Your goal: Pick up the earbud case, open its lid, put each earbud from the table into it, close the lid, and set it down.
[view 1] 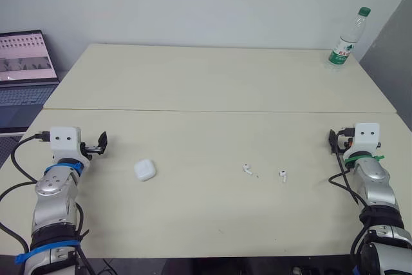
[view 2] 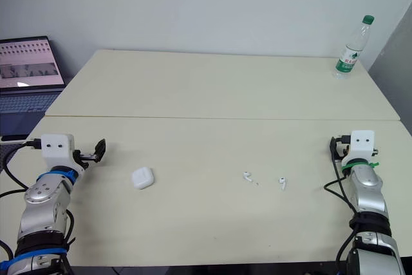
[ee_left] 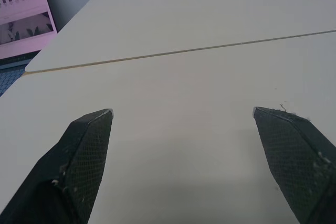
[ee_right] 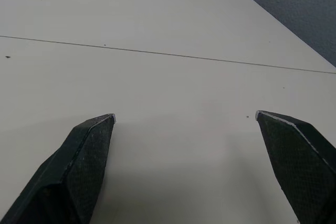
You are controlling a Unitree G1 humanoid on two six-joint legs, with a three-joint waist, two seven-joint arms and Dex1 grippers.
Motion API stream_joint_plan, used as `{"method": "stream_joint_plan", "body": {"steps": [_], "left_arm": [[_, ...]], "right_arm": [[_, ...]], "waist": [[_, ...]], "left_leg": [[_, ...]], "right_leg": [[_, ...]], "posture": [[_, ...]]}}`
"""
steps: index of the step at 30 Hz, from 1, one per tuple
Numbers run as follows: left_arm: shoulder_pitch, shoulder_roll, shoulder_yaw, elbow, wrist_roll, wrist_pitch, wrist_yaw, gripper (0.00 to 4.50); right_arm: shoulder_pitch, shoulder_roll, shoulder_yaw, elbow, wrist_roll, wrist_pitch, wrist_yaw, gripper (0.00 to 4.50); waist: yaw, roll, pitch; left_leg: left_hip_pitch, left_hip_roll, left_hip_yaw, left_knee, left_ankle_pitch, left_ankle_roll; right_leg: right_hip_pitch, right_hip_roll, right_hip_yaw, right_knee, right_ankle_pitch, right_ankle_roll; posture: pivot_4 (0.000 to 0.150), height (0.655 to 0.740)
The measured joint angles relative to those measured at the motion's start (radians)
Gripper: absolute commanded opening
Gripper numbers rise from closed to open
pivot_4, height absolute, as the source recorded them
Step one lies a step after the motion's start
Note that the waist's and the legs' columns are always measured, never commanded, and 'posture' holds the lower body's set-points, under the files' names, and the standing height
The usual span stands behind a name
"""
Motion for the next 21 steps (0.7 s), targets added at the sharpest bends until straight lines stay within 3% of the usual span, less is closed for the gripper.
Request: {"method": "stream_joint_plan", "body": {"steps": [21], "left_arm": [[-0.002, 0.023, 0.010, 0.000, -0.027, -0.002, -0.059, 4.49]], "right_arm": [[-0.031, -0.001, 0.000, 0.025, -0.001, -0.002, 0.005, 4.50]], "waist": [[-0.002, 0.000, 0.000]], "left_leg": [[0.000, 0.000, 0.000, 0.000, 0.000, 0.000]], "right_leg": [[0.000, 0.000, 0.000, 0.000, 0.000, 0.000]], "posture": [[0.150, 0.7400]]}}
